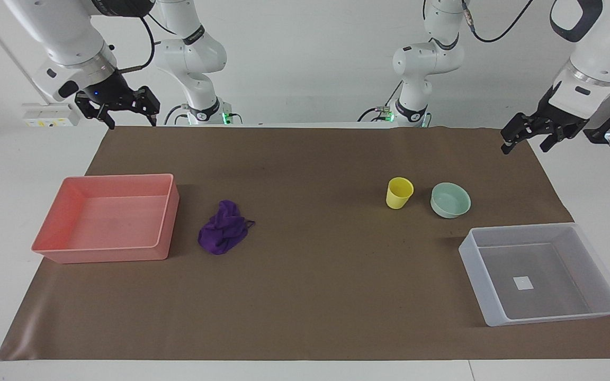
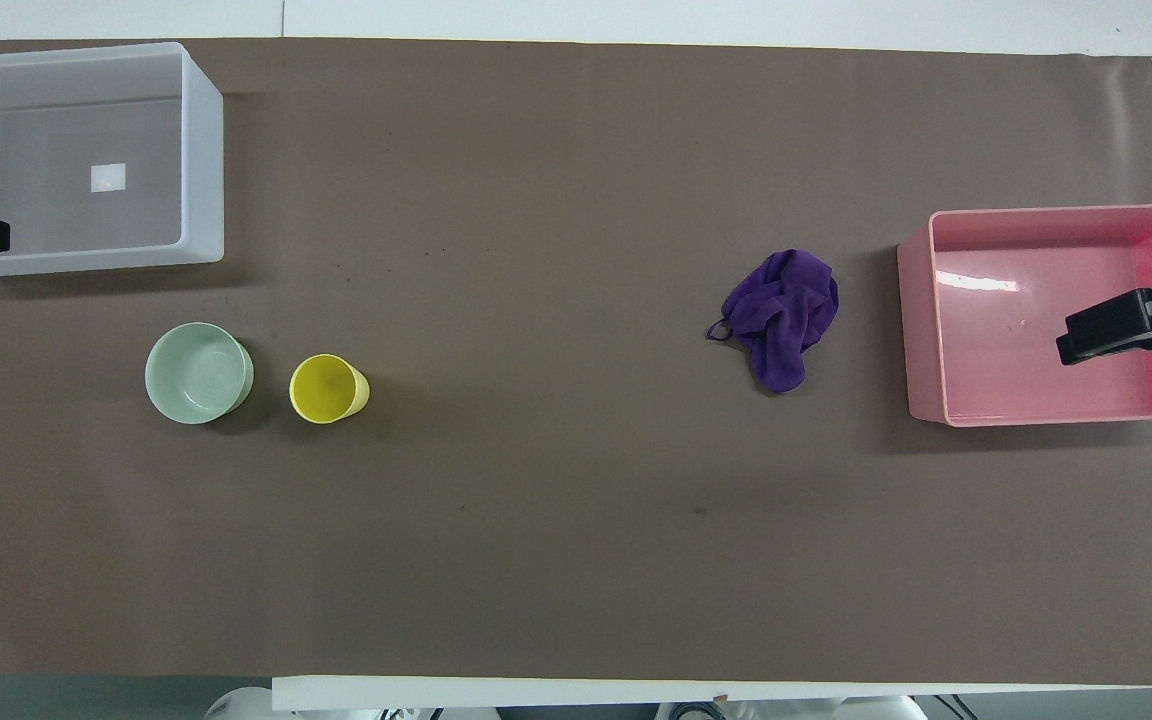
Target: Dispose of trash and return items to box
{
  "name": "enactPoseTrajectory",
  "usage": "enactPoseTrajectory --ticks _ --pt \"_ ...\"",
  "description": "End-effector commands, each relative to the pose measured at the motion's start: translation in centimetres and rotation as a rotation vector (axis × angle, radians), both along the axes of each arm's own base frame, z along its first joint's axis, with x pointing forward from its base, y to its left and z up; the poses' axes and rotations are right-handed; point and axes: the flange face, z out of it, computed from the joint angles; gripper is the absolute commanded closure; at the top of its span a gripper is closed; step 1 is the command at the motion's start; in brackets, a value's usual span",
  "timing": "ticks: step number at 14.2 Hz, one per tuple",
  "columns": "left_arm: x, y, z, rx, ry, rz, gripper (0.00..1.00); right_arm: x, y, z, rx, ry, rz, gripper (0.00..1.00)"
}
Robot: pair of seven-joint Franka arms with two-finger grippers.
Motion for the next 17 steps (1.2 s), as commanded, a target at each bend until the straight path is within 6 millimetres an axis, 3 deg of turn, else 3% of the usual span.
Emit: enactPoseTrajectory --ticks 1,5,7,8,11,14,17 --pt "-0.4 0.1 0.0 0.015 -0.001 -0.019 0.00 -0.4 -0.3 0.0 0.010 0.001 0.009 0.00" --pt "-0.9 -0.2 -0.7 0.018 0.008 -0.018 0.00 -0.5 -0.3 0.0 0.011 0.007 0.014 0.00" --pt "-2.6 -0.4 -3.6 0.026 -0.016 -0.026 0.00 -0.8 -0.2 1.0 0.011 -0.018 0.027 0.00" --pt "-4.0 -0.4 -5.9 0.032 -0.033 -0.015 0.00 -0.7 0.0 0.4 0.015 -0.029 0.048 0.00" --pt "-8.3 0.3 -11.7 0.046 -0.016 -0.011 0.00 0.8 0.8 -3.5 0.035 -0.079 0.044 0.00" --pt "-9.0 1.5 -15.3 0.046 0.024 0.013 0.00 3.1 4.2 -9.3 0.095 -0.113 0.043 0.00" --pt "-10.3 1.1 -20.6 0.046 0.047 0.000 0.00 4.6 7.9 -14.9 0.091 -0.122 0.064 0.00"
